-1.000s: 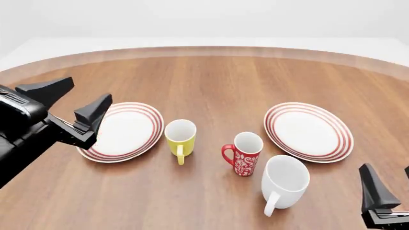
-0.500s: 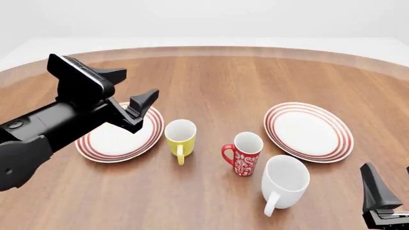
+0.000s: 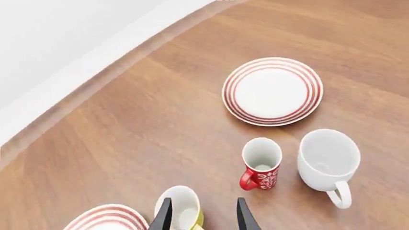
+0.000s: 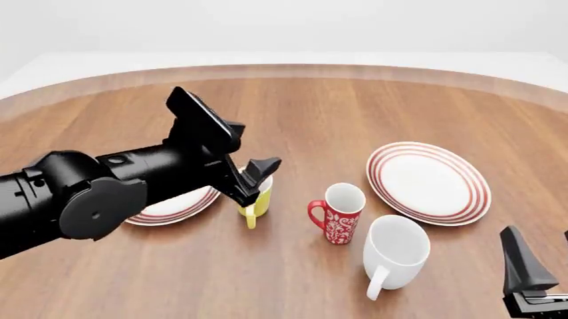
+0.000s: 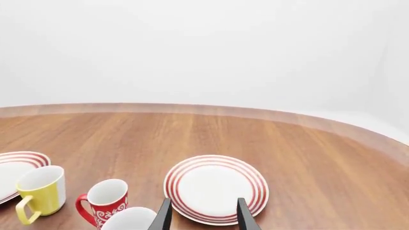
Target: Put the red mug on the left plate.
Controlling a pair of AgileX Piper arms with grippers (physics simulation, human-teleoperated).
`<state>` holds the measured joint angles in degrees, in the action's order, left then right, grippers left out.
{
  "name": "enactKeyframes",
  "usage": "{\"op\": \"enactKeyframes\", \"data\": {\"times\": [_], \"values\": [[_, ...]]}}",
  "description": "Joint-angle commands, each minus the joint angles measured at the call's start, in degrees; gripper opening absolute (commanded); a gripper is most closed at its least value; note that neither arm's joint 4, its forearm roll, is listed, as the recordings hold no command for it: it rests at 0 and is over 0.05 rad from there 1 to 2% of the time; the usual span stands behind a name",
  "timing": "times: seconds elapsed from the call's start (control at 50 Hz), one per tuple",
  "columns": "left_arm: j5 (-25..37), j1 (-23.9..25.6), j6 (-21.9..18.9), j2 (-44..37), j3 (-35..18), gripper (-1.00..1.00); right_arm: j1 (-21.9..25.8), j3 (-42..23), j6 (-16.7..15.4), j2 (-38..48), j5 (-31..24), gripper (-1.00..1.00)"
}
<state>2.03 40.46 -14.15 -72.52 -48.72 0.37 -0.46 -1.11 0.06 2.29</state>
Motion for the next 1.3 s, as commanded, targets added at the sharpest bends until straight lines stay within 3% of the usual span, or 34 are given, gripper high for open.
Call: {"op": "enactKeyframes", "data": {"times": [0.02,0.74,0.78,0.8,0.94,1.06,1.08,1.3], "values": [[4.38,4.11,-0.19,-4.93,-3.37,1.0,-0.04,-0.04,0.08,0.01,0.05,1.0],[7.9,9.17,0.85,-12.02,-4.21,1.0,0.07,-0.32,0.22,-0.05,-0.28,1.0],[7.91,9.16,0.61,-12.29,-4.32,1.0,0.04,-0.26,0.26,-0.05,-0.24,1.0],[7.39,8.95,-2.3,-12.81,-4.01,1.0,0.03,-0.24,0.26,-0.05,-0.18,1.0],[7.91,10.74,-1.68,-13.25,-4.25,1.0,-0.06,-0.24,0.26,-0.05,-0.05,1.0],[8.21,10.19,-3.82,-15.99,-5.53,1.0,0.17,-0.31,0.1,-0.01,0.4,1.0],[9.07,8.63,-6.44,-22.68,-9.09,1.0,0.4,-0.58,-0.03,-0.04,0.36,1.0],[9.85,8.55,-7.11,-24.35,-10.93,1.0,0.65,-0.71,-0.46,-0.05,0.8,1.0]]}}
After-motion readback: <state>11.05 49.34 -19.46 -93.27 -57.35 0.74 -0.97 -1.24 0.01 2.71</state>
